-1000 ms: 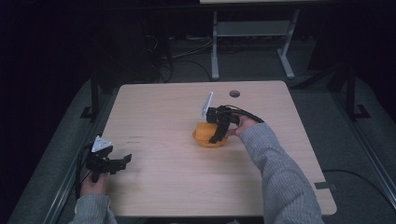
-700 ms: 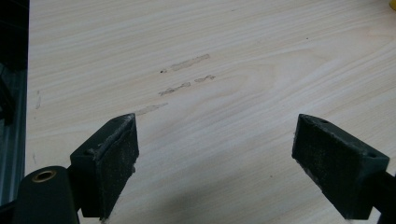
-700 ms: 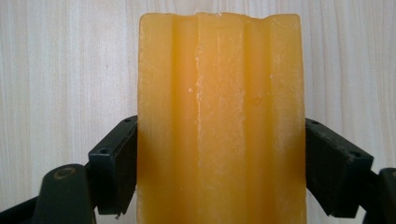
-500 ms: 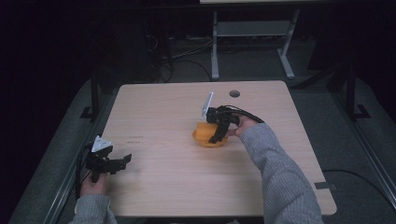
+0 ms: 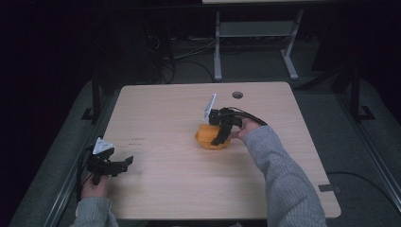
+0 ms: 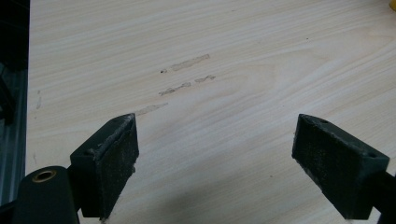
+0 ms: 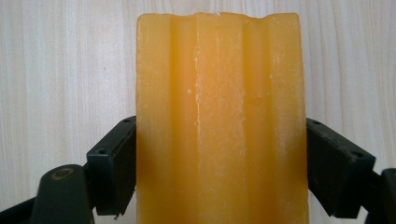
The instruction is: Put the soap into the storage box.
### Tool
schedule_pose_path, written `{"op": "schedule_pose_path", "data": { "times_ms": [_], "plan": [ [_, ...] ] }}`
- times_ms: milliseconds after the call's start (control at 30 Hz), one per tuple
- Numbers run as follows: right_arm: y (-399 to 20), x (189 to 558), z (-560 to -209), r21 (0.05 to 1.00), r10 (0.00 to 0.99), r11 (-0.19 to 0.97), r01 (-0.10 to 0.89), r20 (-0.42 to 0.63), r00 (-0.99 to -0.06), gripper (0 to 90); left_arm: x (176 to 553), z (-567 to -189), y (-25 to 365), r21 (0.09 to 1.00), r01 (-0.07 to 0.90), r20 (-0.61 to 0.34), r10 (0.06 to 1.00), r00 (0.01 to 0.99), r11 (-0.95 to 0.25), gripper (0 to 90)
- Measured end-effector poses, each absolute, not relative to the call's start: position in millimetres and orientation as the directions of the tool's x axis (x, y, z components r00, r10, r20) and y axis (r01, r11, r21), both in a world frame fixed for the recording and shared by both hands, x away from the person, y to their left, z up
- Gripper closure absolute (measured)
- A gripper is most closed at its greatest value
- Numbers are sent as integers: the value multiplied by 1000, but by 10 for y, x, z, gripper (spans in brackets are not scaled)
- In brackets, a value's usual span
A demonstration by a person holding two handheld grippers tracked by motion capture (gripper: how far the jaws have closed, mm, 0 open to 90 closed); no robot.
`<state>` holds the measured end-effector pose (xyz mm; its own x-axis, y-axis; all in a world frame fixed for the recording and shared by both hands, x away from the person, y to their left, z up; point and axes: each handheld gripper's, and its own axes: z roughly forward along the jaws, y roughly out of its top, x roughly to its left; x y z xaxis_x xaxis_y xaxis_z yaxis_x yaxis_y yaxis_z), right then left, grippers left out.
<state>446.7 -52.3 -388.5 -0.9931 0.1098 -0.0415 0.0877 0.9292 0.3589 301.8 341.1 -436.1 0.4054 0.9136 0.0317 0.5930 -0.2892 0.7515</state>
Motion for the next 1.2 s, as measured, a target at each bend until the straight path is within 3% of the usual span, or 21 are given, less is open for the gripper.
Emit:
{"op": "schedule_pose_path", "data": {
  "times_ms": [1200],
  "plan": [
    [-614,4449,-3762,421,163,897,135,-31,-986,158,3016,-4368,3396,754,591,28,913,407,-286,138]
  ]
}}
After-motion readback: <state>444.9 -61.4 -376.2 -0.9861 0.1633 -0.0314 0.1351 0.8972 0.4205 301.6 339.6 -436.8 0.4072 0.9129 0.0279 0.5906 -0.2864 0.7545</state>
